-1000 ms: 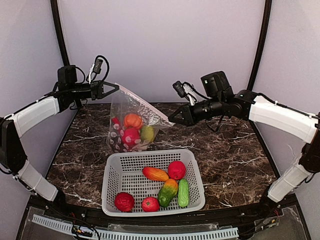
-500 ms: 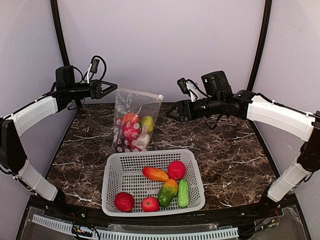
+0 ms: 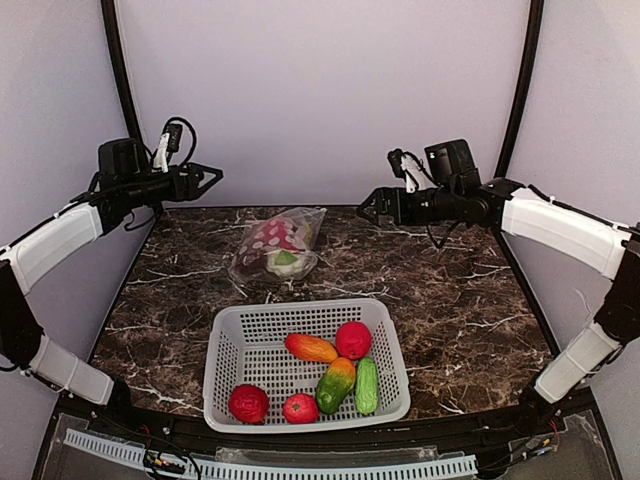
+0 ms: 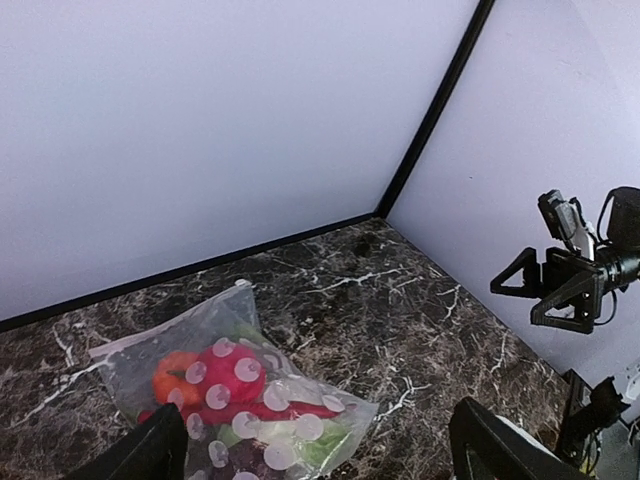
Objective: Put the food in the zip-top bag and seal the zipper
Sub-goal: Reset both arms
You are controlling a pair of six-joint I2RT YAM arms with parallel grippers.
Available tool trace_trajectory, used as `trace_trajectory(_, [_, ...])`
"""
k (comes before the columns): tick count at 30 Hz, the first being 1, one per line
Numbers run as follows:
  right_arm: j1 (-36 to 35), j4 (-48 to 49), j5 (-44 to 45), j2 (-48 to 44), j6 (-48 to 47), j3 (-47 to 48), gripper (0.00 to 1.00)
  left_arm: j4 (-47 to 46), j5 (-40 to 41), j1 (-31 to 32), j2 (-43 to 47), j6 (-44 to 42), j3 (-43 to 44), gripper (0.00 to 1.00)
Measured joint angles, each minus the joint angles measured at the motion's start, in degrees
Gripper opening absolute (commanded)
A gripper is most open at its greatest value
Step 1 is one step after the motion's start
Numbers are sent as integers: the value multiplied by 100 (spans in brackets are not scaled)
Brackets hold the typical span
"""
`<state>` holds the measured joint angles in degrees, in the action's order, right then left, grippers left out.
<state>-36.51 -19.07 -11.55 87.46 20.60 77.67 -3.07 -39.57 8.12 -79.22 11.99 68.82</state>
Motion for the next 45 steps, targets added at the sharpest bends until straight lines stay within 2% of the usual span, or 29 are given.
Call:
trace_trajectory(5, [667,31,138,0,2,-310,99,39,850,-468,302,269,-734,93])
trace_trajectory(14, [2159,284,289,-446,-17,-1309,99,210,2260,-1862,557,302,-1707,94])
trace_trajectory(18, [2618,826,511,-1202,-120,-2046,99,42,3058,-1926,1180,13,-2232,96])
trace_trajectory(23, [2885,2085,868,-2232,-409,-3368,99,-590,3853,-1921,1956,-197,-3156,96])
trace_trajectory(29, [2946,3477,1506,-2863,-866,-4817,98,-1486,4083,-1921,2275,-203,-4216,97])
trace_trajectory(36, [2946,4830,2149,-3082,-1311,-6081,99,-2262,4133,-1921,2675,-149,-5263,98])
trace_trajectory(45, [2946,5670,2450,-3086,-1508,-6666,99,-2487,4218,-1921,2627,-103,-5412,99])
